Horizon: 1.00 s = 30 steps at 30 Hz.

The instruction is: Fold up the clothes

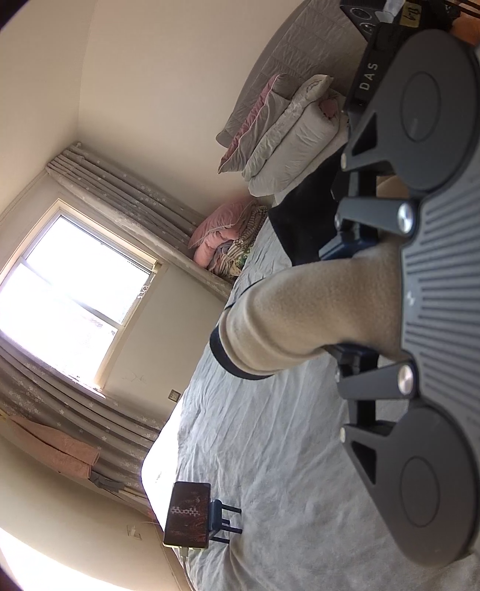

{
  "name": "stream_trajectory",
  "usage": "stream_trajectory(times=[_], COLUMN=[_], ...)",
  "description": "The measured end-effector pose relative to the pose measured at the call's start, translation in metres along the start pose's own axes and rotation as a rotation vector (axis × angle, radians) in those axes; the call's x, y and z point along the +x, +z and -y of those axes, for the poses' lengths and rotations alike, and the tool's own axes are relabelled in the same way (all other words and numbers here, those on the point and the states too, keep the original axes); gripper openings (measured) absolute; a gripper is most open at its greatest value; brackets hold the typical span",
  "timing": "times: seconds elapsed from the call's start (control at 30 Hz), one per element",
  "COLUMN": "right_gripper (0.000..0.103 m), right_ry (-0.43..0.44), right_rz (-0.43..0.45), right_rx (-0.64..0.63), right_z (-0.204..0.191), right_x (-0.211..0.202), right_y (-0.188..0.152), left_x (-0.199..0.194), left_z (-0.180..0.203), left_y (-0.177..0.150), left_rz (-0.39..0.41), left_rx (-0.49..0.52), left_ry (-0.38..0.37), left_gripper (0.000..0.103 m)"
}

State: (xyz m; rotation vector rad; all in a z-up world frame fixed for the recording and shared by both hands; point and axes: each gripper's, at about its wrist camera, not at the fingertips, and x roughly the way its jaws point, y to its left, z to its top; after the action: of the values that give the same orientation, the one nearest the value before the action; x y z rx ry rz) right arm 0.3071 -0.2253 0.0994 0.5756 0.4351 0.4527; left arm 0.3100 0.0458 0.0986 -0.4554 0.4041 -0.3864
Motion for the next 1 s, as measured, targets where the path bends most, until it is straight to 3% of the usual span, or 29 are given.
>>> stream_trajectory(times=[0.27,0.53,0.67,0.73,0.8,0.9,1.0], right_gripper=[0.049,0.049,0.049,0.050,0.055,0.063,0.063], right_ry=[-0.016,-0.016,-0.037,-0.078,-0.103,-0.117,-0.127], right_rz=[-0.006,0.010,-0.009,-0.038,-0.041,-0.022,0.020], right_rx=[0.007,0.030,0.012,-0.018,-0.042,-0.044,-0.112], right_z=[0.042,0.062,0.068,0.073,0.078,0.081,0.071], right_x=[0.048,0.072,0.081,0.087,0.086,0.077,0.065], right_y=[-0.017,-0.029,-0.038,-0.048,-0.058,-0.060,-0.052], left_x=[0.059,0.092,0.106,0.116,0.117,0.107,0.092], left_z=[-0.038,-0.066,-0.084,-0.096,-0.107,-0.106,-0.098], left_y=[-0.023,-0.033,-0.042,-0.054,-0.061,-0.056,-0.047], left_rz=[0.002,0.026,-0.022,-0.091,-0.105,-0.083,-0.005], left_rx=[-0.014,-0.030,-0.039,-0.030,-0.054,-0.046,0.021], left_ry=[0.001,-0.007,0.007,0.044,0.047,0.071,0.111], left_gripper=[0.045,0.045,0.047,0.055,0.062,0.072,0.070])
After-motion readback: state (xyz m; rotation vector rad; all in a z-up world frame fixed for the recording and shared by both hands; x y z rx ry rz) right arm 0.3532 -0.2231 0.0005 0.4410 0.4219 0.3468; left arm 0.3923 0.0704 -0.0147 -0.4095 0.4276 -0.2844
